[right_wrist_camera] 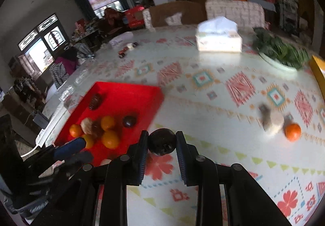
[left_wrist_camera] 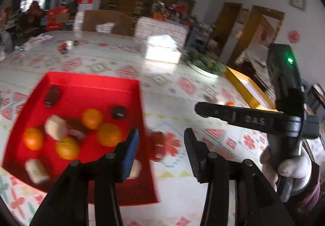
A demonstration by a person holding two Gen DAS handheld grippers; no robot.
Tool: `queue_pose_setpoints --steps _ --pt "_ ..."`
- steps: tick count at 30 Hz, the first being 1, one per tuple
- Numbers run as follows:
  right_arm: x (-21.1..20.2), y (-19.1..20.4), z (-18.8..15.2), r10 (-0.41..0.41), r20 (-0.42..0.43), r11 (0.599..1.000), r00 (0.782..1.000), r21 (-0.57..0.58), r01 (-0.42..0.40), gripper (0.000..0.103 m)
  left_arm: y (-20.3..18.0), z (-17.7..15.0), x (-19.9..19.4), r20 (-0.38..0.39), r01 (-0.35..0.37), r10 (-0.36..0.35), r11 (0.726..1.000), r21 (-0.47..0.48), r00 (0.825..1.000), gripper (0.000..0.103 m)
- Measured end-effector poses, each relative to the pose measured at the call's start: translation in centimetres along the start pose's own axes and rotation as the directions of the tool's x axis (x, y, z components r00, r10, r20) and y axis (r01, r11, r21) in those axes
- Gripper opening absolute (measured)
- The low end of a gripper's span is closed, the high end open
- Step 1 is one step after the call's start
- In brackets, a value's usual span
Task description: Organize fruits
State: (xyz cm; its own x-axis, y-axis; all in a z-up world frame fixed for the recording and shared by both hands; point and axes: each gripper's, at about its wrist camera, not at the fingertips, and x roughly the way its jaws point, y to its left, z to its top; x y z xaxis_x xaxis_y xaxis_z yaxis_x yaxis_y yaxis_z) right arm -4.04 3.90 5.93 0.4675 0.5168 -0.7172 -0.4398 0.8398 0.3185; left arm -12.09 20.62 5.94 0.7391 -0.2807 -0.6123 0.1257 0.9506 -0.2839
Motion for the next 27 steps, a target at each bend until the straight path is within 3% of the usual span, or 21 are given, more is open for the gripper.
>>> queue_pose_setpoints --steps 6,10,14,18,23,26,27 --pt "-1.1 -4.0 -1.5 -0.021 0.002 0.996 1.000 0.082 0.021 0.029 -3.0 -0.9 3.4 -0.102 0.093 -0.085 0.993 0.077 0.991 0.055" --pt "-2.1 -5.5 -2.1 -0.018 0.013 0.994 1.000 0.112 0.017 0.029 -2.0 -1.4 4.6 -0.128 0.024 -0.016 0.998 0.057 0.992 0.055" --pt "-2.8 -6.4 -2.5 -0.009 0.029 0.992 1.000 0.125 0.006 0.029 -1.0 -1.0 4.5 -0.118 0.018 -0.016 1.000 0.022 0.993 0.056" --pt "-2.8 -7.1 -2.8 0.008 0.035 0.991 0.999 0.136 -0.013 0.029 -2.2 -0.3 5.7 -0.113 -0.090 0.102 0.989 0.114 0.988 0.056" --pt "-2.9 -7.9 -3.4 0.022 0.036 0.988 0.999 0.154 -0.027 0.029 -3.1 0.3 7.8 -0.123 -0.161 0.187 0.967 0.196 0.975 0.060" --pt "-3.1 -8.3 -3.5 0.024 0.040 0.987 0.999 0.159 -0.030 0.029 -4.2 -0.1 8.7 -0.140 -0.163 0.206 0.950 0.267 0.969 0.058" --pt "-3.2 -8.4 -3.6 0.024 0.041 0.986 0.999 0.161 -0.031 0.029 -4.6 -0.5 8.9 -0.157 -0.144 0.194 0.947 0.287 0.968 0.051"
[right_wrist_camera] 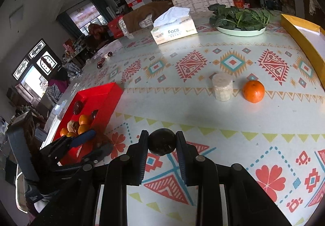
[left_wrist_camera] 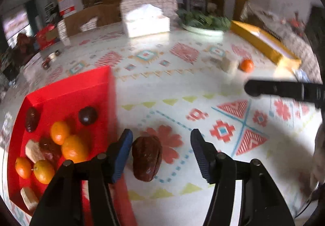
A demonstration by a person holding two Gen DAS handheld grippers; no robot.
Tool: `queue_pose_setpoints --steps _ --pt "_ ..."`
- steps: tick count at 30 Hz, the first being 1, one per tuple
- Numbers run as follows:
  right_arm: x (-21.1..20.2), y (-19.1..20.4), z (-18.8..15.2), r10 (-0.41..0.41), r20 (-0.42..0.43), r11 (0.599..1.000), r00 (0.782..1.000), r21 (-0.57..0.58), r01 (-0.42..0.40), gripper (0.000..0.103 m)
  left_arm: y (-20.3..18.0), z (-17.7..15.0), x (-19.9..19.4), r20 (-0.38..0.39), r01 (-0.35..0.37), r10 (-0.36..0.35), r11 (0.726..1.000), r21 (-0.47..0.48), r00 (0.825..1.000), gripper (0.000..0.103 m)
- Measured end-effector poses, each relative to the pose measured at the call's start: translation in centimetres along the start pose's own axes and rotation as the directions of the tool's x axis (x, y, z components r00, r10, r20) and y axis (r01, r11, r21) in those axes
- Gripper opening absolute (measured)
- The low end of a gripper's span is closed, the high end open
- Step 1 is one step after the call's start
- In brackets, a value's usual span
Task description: Organize fruits
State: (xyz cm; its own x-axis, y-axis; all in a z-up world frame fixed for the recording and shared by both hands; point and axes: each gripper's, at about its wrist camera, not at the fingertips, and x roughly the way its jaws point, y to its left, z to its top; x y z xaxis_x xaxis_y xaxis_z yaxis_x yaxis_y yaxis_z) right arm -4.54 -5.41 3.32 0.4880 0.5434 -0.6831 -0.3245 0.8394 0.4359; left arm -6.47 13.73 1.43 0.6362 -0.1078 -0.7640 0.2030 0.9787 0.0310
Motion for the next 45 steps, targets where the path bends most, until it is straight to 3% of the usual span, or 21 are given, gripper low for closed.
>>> queue_pose_setpoints --steps 1,3,4,6,10,16,19,22,27,30,32,34,36,45 --pt "0.0 -0.2 0.0 0.001 0.001 1.000 1.000 0.002 -0.001 0.029 -0.5 -0.3 0.2 -0.023 0.045 -0.045 0.999 0.013 0.999 0.046" --pt "0.0 -0.4 0.0 0.005 0.000 1.000 1.000 0.009 -0.005 0.029 -1.0 -0.7 -0.1 -0.036 0.118 -0.117 0.993 0.012 0.992 0.046" --pt "0.0 -0.6 0.0 0.007 -0.001 1.000 1.000 0.014 -0.007 0.029 -1.0 -0.9 -0.3 -0.047 0.186 -0.186 0.983 -0.002 0.981 0.046" --pt "0.0 -0.9 0.0 0.010 0.000 1.000 1.000 0.019 -0.010 0.029 -1.0 -1.0 -1.1 -0.023 0.230 -0.230 0.973 -0.015 0.973 0.046" --pt "-0.2 -1.4 -0.2 0.021 0.008 0.999 1.000 0.032 -0.021 0.029 -0.8 -1.2 -1.9 0.007 0.153 -0.153 0.988 0.005 0.988 0.054" --pt "-0.2 -2.1 -0.7 0.034 0.004 0.998 0.999 0.045 -0.035 0.030 -1.6 -2.0 -1.1 0.004 0.067 -0.067 0.997 0.027 0.998 0.055" --pt "-0.3 -2.4 -1.2 0.041 0.005 0.998 0.999 0.053 -0.041 0.030 -1.4 -2.0 -1.3 0.035 0.067 -0.068 0.998 0.012 0.997 0.055" --pt "-0.2 -2.7 -1.6 0.048 0.004 0.997 0.999 0.063 -0.049 0.030 -0.9 -1.4 -1.4 0.061 0.113 -0.111 0.993 -0.033 0.992 0.062" --pt "-0.4 -3.0 -1.6 0.043 0.013 0.996 0.999 0.071 -0.044 0.030 -1.0 0.4 0.1 0.071 0.186 -0.180 0.979 -0.087 0.981 0.062" --pt "-1.1 -3.0 -1.8 0.035 0.019 0.997 0.999 0.065 -0.037 0.030 -1.2 1.1 -0.9 0.080 0.170 -0.162 0.980 -0.100 0.984 0.062" --pt "-1.8 -3.1 -2.1 0.023 0.027 0.998 0.999 0.050 -0.025 0.031 -1.5 0.8 -2.7 0.093 0.117 -0.110 0.990 -0.074 0.990 0.064" --pt "-2.2 -3.3 -2.3 0.022 0.026 0.999 0.999 0.048 -0.023 0.031 -1.6 0.1 -3.9 0.099 0.084 -0.078 0.995 -0.054 0.992 0.074" --pt "-2.5 -3.7 -2.8 0.027 0.026 0.998 0.999 0.051 -0.028 0.031 -1.6 -1.1 -4.7 0.092 0.094 -0.089 0.994 -0.054 0.992 0.075" --pt "-2.9 -4.3 -4.5 0.041 0.017 0.996 0.999 0.076 -0.042 0.031 -3.1 -4.3 -3.0 0.009 0.065 -0.065 0.998 -0.010 0.998 0.075"
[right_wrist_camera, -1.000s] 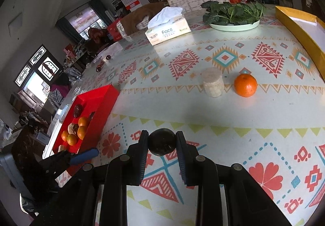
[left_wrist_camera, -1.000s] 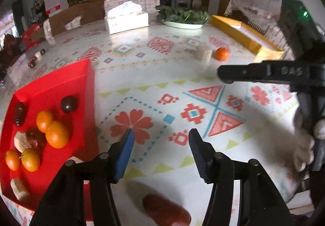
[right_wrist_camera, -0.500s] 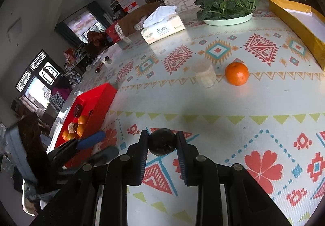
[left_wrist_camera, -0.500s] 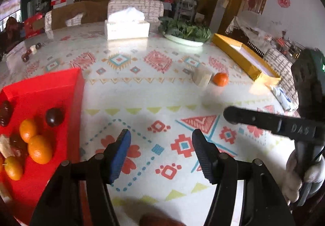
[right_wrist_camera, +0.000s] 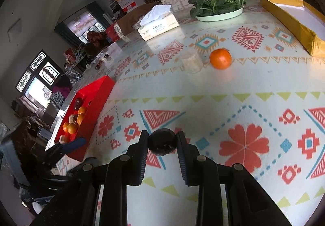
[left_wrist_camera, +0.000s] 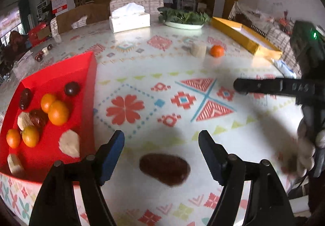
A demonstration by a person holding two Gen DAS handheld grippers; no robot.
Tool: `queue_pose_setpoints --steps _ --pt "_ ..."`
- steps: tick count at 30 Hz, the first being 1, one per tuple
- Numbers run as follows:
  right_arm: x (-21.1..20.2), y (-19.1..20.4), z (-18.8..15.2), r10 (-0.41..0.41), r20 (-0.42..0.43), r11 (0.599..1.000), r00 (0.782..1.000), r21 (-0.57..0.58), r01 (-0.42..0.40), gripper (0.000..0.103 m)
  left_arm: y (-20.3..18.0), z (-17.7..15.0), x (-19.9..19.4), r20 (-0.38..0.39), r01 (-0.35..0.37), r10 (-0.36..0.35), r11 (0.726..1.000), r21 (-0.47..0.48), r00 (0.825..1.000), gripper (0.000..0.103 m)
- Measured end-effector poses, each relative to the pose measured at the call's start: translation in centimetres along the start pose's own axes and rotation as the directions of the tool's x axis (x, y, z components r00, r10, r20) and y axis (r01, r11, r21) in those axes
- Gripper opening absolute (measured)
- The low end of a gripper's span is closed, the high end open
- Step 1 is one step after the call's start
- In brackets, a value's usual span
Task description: Organize fruits
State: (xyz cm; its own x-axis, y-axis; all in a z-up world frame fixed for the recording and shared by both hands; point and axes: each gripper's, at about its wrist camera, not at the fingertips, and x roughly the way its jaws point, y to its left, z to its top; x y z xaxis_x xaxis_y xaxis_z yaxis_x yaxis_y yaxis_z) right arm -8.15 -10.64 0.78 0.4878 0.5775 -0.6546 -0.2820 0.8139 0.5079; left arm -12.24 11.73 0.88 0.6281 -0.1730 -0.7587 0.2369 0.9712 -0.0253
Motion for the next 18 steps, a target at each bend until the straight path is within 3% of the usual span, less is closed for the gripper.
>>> queue_pose_setpoints --steps 4,5,6,12,18 --pt "-0.7 -0.1 -0.6 -0.004 0.005 1.000 1.000 0.000 0.004 0.031 -0.4 -1.2 -0.1 0.001 -0.020 0.020 0.999 0.028 1.000 0.074" --pt "-0.8 -0.1 -0.7 -0.005 0.005 1.000 1.000 0.000 0.005 0.031 -0.4 -1.5 -0.2 -0.003 -0.004 0.004 1.000 0.026 1.000 0.068" --pt "-0.7 -0.1 -0.8 -0.005 0.004 1.000 1.000 0.001 0.005 0.031 -0.3 -1.6 -0.2 -0.008 0.015 -0.015 1.000 0.017 1.000 0.049" --pt "0.1 0.5 -1.4 -0.003 -0.014 1.000 1.000 -0.003 0.003 0.031 0.1 -1.6 -0.2 0.007 -0.006 0.006 1.000 0.004 1.000 0.049" --pt "0.4 2.4 -1.5 0.014 -0.025 0.999 1.000 -0.039 -0.015 0.031 0.6 -1.4 -1.2 0.054 0.030 -0.028 0.999 -0.033 0.998 0.049"
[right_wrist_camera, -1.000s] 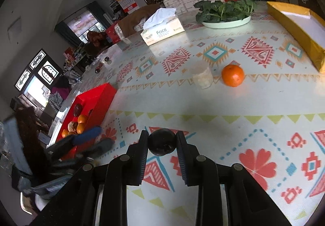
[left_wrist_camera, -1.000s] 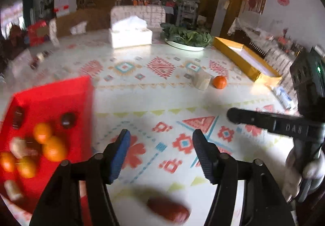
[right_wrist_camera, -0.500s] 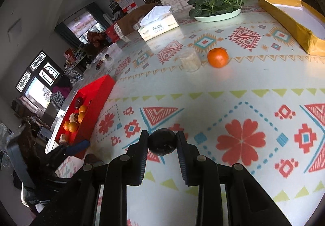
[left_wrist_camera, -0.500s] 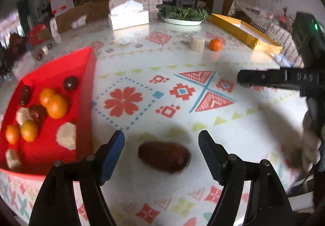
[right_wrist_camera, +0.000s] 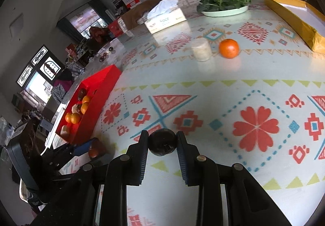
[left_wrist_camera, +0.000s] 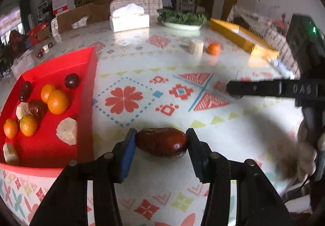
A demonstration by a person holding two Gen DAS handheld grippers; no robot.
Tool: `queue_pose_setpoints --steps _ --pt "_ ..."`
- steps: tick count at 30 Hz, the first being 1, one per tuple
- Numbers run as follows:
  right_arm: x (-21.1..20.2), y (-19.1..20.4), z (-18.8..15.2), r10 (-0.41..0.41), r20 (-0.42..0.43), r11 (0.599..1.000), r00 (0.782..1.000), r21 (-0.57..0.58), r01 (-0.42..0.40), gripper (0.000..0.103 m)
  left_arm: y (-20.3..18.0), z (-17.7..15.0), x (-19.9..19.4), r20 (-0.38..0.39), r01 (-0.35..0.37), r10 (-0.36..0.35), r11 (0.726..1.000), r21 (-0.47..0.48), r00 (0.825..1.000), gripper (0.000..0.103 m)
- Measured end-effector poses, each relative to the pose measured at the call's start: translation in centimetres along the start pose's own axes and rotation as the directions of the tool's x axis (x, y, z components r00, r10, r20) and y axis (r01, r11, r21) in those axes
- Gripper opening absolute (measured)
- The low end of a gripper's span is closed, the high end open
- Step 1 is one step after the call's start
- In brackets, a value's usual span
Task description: Organize fruits
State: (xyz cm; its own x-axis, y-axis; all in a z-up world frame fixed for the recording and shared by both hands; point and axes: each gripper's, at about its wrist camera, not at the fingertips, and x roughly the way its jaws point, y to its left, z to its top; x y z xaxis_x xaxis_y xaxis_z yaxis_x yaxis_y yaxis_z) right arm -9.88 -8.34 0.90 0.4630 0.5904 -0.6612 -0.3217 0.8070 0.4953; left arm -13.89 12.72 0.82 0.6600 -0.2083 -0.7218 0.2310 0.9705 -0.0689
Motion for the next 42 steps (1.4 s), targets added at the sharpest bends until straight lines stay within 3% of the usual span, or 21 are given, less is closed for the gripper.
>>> queue_pose_setpoints --steps 3,7,10,12,14,16,23,26,29,33,36,38,42 --pt "0.2 1.1 0.4 0.035 -0.003 0.999 0.999 -0.011 -0.035 0.031 1.3 0.6 -1.8 0.052 0.016 -0.013 0.998 -0.058 0.999 0.049" --pt "0.7 2.1 1.2 0.207 -0.018 0.978 0.978 0.042 -0.206 0.031 3.3 1.2 -4.1 0.100 0.014 -0.003 0.994 -0.112 0.995 0.049" --pt "1.5 2.8 1.8 0.335 -0.031 0.939 0.942 0.095 -0.331 0.031 5.4 1.3 -5.6 0.126 -0.020 0.040 0.988 -0.154 0.991 0.049" --pt "2.3 3.5 2.3 0.429 -0.040 0.896 0.902 0.142 -0.420 0.031 7.0 1.2 -6.3 0.132 -0.046 0.072 0.981 -0.187 0.989 0.049" --pt "3.1 4.4 2.6 0.491 -0.049 0.862 0.870 0.175 -0.476 0.031 8.7 1.0 -6.6 0.131 -0.074 0.105 0.973 -0.220 0.986 0.049" --pt "4.2 5.7 3.0 0.518 -0.066 0.846 0.853 0.185 -0.500 0.031 10.5 0.7 -6.8 0.123 -0.100 0.135 0.961 -0.256 0.983 0.049" --pt "7.6 12.9 3.8 0.495 -0.156 0.869 0.855 0.081 -0.489 0.031 15.5 -0.7 -6.7 0.075 -0.176 0.215 0.918 -0.355 0.974 0.049" --pt "9.3 15.2 3.8 0.456 -0.188 0.888 0.870 0.027 -0.459 0.031 16.4 -0.8 -6.2 0.063 -0.171 0.210 0.910 -0.378 0.976 0.049" --pt "10.6 16.9 3.5 0.393 -0.194 0.913 0.899 -0.039 -0.407 0.031 17.0 -1.2 -6.1 0.057 -0.165 0.203 0.905 -0.391 0.977 0.049" --pt "11.7 17.6 3.3 0.339 -0.191 0.930 0.921 -0.076 -0.359 0.032 17.4 -1.4 -5.8 0.056 -0.158 0.198 0.896 -0.416 0.979 0.062" --pt "12.0 17.2 3.6 0.326 -0.187 0.936 0.927 -0.071 -0.344 0.033 17.7 -1.5 -5.7 0.053 -0.156 0.197 0.890 -0.428 0.979 0.064" --pt "12.0 16.7 3.8 0.325 -0.174 0.938 0.929 -0.063 -0.340 0.046 17.8 -1.5 -5.9 0.054 -0.157 0.199 0.886 -0.436 0.978 0.066" --pt "11.6 16.3 4.0 0.335 -0.157 0.936 0.929 -0.058 -0.347 0.050 17.8 -1.5 -6.1 0.053 -0.161 0.207 0.878 -0.450 0.977 0.071"
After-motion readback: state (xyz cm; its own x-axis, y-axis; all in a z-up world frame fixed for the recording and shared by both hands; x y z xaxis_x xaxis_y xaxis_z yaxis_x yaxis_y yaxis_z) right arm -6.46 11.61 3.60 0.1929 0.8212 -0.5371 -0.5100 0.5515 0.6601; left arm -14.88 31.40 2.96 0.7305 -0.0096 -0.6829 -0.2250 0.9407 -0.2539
